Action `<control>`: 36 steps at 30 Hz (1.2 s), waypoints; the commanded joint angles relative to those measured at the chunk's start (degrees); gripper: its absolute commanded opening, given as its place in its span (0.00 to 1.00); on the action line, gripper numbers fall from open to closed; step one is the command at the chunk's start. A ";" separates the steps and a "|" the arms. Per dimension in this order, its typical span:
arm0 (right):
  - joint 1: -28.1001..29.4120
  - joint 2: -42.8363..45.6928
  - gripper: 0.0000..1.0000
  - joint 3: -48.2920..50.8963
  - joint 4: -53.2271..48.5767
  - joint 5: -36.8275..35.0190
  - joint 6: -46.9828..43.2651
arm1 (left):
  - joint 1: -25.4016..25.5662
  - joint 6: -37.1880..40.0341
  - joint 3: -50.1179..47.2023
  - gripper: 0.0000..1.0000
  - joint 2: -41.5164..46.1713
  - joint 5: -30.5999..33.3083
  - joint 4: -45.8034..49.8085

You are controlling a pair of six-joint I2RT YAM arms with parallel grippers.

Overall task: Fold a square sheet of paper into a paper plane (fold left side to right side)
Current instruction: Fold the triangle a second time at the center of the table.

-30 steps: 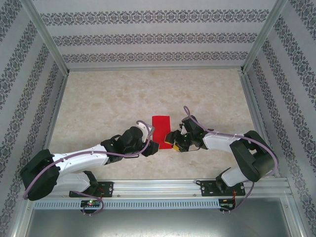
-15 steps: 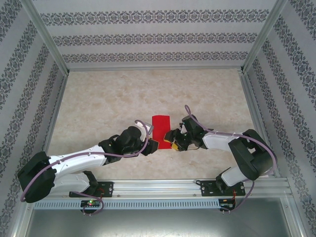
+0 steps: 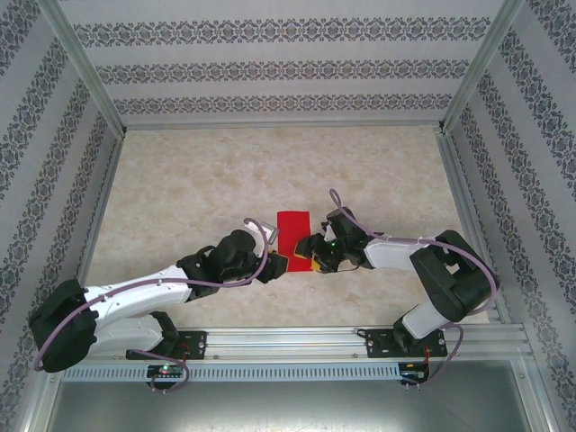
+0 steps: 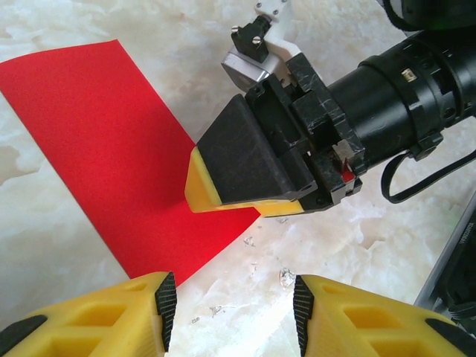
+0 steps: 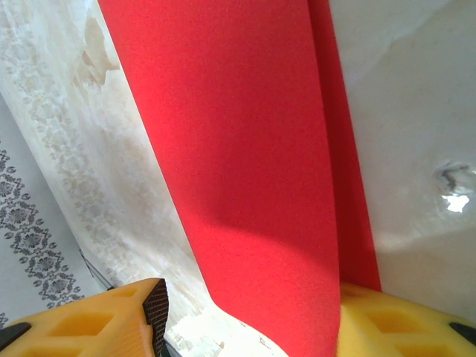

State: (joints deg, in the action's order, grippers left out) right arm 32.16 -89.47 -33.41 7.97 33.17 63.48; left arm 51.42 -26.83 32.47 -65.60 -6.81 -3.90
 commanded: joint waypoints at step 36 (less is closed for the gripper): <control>-4.73 -6.24 0.54 -13.39 -4.10 5.50 -5.13 | 13.71 5.04 21.17 0.62 -28.75 23.03 12.32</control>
State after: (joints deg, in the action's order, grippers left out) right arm 27.86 -95.11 -45.39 4.51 37.76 59.37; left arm 64.45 -21.56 51.72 -93.30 11.27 3.75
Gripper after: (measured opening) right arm 0.545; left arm 0.623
